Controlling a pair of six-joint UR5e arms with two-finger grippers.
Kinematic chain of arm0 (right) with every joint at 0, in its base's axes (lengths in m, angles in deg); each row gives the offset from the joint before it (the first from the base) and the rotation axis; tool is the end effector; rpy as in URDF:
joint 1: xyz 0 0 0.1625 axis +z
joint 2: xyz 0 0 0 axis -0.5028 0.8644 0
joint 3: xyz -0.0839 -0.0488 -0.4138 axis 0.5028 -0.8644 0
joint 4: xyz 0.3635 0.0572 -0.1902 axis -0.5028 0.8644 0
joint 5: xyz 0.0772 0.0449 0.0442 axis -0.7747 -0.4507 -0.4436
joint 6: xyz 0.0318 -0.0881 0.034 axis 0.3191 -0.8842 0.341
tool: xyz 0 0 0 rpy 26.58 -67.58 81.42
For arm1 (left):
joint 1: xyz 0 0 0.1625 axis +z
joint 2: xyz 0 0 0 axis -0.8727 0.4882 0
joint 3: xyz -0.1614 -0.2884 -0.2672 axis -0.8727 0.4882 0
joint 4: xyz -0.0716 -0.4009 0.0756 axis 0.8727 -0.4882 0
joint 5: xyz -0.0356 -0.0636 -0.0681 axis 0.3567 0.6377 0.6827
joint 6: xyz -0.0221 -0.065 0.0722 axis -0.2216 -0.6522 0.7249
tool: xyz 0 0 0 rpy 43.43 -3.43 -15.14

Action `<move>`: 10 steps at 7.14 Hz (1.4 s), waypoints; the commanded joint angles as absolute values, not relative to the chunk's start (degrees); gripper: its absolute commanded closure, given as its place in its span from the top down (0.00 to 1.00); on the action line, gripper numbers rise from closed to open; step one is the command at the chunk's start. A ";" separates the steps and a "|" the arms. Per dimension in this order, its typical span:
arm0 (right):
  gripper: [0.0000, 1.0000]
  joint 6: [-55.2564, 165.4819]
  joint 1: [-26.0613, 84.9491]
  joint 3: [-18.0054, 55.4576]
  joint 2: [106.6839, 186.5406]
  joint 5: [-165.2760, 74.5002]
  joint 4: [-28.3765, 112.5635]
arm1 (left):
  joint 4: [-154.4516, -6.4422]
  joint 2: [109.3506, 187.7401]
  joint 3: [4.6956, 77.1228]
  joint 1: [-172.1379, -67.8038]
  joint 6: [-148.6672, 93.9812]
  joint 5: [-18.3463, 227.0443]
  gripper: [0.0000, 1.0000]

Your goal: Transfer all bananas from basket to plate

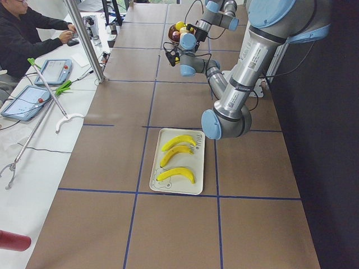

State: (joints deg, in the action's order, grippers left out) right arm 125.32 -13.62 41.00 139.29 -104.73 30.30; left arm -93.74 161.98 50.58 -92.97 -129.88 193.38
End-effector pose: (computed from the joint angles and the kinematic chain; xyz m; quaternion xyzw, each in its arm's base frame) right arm -0.4870 -0.2978 0.1511 0.1590 -0.6078 0.1312 0.7668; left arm 0.4721 -0.4132 0.1599 -0.1052 0.6587 -0.2619 0.6974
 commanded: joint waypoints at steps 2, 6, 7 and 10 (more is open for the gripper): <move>1.00 125.45 -14.19 41.57 139.38 -104.02 30.30 | -93.63 162.00 50.66 -95.14 -129.68 194.61 0.00; 1.00 125.27 -13.58 45.51 140.00 -104.89 30.74 | -93.63 159.99 50.58 -97.85 -129.33 197.57 0.00; 1.00 125.18 -10.01 46.74 140.43 -109.77 31.09 | -93.37 157.28 50.66 -101.00 -123.33 202.47 0.00; 1.00 120.22 6.58 46.85 147.36 -130.40 31.09 | -93.80 140.01 54.77 -111.12 -104.80 210.34 0.00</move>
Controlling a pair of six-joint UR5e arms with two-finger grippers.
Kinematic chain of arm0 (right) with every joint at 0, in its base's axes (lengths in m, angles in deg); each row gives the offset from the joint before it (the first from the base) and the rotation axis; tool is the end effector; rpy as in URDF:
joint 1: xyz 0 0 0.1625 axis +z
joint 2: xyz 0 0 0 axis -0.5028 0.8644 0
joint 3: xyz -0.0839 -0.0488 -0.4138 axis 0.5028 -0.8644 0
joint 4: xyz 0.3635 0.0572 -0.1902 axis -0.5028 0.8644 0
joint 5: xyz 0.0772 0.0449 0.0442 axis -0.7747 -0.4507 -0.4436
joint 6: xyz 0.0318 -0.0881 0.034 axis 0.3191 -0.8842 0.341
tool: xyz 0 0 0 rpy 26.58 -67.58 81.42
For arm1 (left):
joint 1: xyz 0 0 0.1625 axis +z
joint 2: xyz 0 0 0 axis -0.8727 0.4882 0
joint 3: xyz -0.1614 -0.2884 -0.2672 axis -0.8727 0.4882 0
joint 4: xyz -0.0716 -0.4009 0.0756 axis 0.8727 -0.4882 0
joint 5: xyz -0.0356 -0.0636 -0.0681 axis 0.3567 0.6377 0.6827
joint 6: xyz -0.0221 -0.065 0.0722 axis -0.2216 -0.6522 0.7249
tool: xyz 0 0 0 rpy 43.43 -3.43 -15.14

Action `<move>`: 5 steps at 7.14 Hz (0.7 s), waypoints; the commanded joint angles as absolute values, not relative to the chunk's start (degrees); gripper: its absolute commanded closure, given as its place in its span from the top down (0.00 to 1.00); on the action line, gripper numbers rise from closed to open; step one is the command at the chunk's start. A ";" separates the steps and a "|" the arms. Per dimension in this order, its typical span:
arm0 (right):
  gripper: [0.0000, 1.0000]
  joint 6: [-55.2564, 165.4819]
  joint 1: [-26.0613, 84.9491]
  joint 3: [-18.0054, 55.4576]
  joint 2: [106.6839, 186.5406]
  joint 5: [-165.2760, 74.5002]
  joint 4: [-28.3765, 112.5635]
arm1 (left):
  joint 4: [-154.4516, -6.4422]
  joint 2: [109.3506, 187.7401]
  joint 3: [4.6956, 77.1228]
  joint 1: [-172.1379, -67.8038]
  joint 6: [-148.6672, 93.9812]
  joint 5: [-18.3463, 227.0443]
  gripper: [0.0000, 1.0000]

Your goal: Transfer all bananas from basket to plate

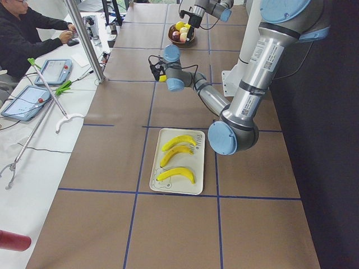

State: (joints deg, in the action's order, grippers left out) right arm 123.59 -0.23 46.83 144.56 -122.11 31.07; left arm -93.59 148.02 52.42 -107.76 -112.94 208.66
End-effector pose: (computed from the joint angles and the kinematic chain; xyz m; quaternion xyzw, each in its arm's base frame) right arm -0.3862 -0.3570 0.1655 0.1243 -0.6149 0.1157 0.7701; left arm 0.3423 -0.4765 0.2909 -0.0642 0.6032 -0.2148 0.7654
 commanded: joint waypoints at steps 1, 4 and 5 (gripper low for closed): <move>1.00 115.82 10.55 46.76 150.43 -134.56 31.09 | -94.15 132.28 56.62 -112.44 -95.76 210.35 0.00; 1.00 112.88 12.26 46.49 152.04 -135.13 31.09 | -94.33 119.49 56.47 -118.85 -78.58 210.00 0.00; 1.00 112.79 12.35 46.32 152.04 -135.13 31.09 | -94.25 118.85 55.07 -120.18 -76.27 209.73 0.00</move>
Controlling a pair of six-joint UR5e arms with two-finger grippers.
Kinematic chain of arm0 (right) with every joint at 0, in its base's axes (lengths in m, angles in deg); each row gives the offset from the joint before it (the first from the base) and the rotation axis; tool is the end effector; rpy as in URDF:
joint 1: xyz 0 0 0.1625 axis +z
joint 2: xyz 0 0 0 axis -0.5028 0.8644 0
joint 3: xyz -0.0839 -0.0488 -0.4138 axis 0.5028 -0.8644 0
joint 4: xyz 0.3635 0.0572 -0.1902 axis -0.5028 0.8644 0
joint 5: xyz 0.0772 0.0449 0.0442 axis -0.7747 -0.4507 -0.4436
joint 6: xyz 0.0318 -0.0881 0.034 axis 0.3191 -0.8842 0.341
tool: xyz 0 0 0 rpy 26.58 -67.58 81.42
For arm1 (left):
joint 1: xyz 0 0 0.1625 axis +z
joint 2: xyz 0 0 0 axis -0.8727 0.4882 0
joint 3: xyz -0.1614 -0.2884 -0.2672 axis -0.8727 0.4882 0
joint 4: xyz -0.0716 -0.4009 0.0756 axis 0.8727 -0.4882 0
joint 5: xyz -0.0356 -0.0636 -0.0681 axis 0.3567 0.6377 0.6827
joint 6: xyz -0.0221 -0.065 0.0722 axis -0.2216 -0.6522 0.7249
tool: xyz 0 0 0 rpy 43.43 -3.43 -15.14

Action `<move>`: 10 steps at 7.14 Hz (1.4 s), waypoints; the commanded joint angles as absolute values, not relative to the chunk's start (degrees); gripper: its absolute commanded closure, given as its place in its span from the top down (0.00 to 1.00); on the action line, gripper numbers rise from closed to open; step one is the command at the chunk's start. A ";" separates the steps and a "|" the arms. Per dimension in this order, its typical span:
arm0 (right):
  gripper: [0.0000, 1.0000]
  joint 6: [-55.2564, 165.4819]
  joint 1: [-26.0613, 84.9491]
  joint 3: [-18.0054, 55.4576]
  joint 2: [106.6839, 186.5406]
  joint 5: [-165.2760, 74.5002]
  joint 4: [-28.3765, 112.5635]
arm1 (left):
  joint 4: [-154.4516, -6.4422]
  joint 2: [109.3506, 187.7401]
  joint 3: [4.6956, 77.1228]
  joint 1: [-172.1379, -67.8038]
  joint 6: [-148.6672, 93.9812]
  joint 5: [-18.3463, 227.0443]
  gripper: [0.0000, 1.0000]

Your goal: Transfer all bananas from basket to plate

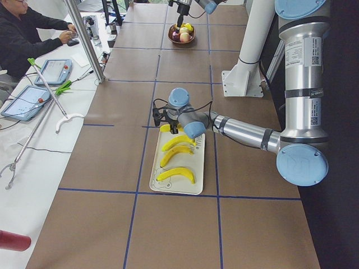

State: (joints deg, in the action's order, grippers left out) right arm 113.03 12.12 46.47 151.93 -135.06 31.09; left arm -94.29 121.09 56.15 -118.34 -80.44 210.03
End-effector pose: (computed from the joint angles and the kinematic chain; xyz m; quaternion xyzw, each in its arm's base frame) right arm -0.3093 -0.4098 0.2317 0.1302 -0.5688 0.0763 0.8085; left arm 0.1827 -0.4235 0.5044 0.0261 0.4852 -0.1379 0.8631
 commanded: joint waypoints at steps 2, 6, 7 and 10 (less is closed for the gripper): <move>1.00 112.88 12.35 46.32 152.04 -135.13 31.09 | -94.33 119.19 51.21 -120.28 -75.54 206.33 0.00; 1.00 112.88 12.44 46.49 152.65 -135.22 31.09 | -94.42 120.25 48.82 -119.93 -75.46 206.04 0.99; 1.00 112.79 12.61 46.41 152.83 -135.22 31.09 | -94.42 120.25 48.73 -120.01 -75.45 206.04 1.00; 1.00 108.16 17.42 45.79 154.75 -138.97 31.18 | -96.18 120.25 48.29 -120.01 -75.45 206.39 0.99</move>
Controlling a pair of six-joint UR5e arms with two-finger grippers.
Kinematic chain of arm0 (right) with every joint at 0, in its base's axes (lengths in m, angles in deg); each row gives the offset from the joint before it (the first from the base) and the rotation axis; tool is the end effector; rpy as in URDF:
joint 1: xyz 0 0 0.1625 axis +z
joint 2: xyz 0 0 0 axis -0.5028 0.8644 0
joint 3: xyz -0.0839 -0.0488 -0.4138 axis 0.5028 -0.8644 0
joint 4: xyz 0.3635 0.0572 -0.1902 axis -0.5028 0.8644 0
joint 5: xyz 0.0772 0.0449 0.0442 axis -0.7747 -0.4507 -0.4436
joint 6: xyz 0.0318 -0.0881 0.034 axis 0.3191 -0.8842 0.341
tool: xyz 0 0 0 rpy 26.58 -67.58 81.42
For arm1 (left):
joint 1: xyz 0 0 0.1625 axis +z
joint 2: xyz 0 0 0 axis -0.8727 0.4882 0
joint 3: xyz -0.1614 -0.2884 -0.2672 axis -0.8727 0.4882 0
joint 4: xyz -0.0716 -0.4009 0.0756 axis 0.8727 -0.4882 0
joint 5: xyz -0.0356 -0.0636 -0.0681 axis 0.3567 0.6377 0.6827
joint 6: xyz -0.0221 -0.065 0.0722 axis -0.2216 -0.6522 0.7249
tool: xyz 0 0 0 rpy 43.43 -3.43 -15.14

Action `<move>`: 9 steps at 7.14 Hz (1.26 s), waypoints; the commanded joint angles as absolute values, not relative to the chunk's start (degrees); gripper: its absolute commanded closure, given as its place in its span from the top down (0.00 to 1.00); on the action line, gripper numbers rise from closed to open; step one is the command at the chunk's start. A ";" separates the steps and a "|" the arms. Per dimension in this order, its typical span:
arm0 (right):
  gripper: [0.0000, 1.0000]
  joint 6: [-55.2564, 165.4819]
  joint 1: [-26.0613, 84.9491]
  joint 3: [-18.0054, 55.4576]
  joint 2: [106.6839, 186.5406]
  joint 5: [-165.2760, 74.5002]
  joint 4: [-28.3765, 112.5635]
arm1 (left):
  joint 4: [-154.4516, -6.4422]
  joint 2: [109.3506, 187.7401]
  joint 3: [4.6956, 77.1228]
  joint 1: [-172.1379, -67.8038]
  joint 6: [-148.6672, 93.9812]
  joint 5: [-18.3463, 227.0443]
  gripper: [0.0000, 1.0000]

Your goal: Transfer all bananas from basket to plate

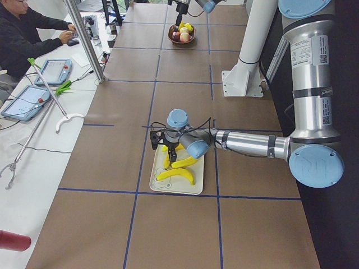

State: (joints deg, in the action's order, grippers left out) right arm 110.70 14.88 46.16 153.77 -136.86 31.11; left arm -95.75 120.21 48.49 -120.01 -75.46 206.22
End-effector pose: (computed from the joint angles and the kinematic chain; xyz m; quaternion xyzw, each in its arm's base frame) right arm -0.2899 -0.4208 0.2496 0.1337 -0.5557 0.0758 0.8171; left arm 0.1667 -0.4331 0.5802 0.0357 0.4309 -0.1500 0.8891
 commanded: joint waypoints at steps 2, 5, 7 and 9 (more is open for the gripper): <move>1.00 96.52 27.85 41.33 158.17 -148.44 31.26 | -95.83 121.13 48.90 -121.50 -74.06 206.48 1.00; 1.00 62.01 41.92 35.43 164.59 -152.09 41.49 | -85.17 121.48 48.38 -130.70 -46.90 206.65 1.00; 1.00 44.49 53.34 30.62 164.69 -159.61 50.05 | -66.66 126.20 48.38 -142.09 -22.57 207.44 1.00; 1.00 39.95 59.35 25.15 165.04 -163.95 54.26 | -51.06 128.68 44.45 -152.83 -3.31 211.38 1.00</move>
